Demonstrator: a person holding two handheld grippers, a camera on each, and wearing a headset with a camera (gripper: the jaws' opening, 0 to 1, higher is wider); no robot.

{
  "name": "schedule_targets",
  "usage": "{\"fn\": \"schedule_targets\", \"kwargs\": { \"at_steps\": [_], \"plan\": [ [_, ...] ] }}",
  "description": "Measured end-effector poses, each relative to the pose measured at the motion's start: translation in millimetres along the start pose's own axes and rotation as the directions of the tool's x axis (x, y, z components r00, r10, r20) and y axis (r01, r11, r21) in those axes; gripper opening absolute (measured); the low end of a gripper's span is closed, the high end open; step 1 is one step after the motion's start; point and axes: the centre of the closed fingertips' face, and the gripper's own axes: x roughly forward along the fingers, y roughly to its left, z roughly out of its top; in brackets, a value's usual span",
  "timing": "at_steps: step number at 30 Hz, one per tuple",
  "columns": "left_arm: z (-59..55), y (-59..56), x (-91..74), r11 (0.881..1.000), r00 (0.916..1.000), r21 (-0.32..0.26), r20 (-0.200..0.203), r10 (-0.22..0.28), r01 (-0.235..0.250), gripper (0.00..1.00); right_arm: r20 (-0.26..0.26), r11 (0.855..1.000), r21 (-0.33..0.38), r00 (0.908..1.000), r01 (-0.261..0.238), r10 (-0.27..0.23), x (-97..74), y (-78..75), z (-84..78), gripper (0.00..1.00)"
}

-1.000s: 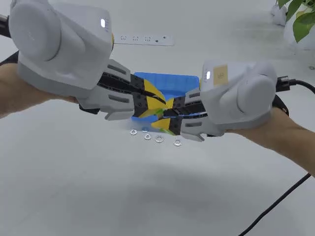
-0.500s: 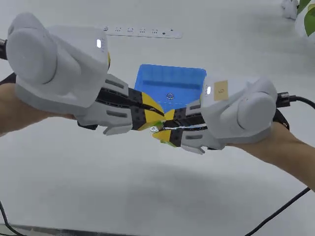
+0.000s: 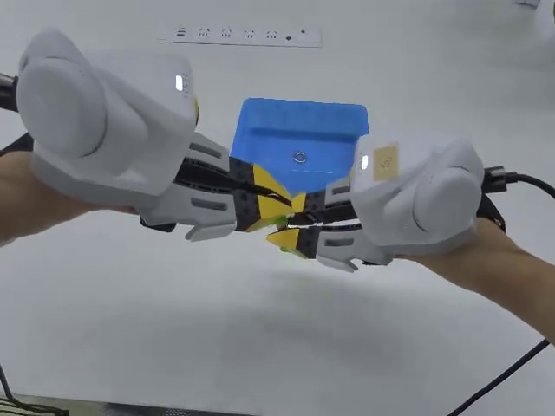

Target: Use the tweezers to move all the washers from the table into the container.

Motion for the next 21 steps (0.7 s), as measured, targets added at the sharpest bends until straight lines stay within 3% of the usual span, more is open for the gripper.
{"fn": "schedule_targets", "kwargs": {
  "at_steps": [5, 21],
  "plan": [
    [0.1, 12.6, 6.7, 0.999, 1.0, 0.047, 0.004, 0.005, -0.005, 0.06, 0.002, 1.0, 0.005, 0.9997, 0.026, -0.026, 2.6, -15.1, -3.6, 0.11],
    [-12.4, 21.6, 21.6, 0.999, 0.9995, 0.022, -0.014, -0.027, 0.027, 0.06, -0.026, 0.999, 0.012, 0.9991, 0.034, -0.034, 10.6, -23.4, -20.7, 0.11]
  ]
}}
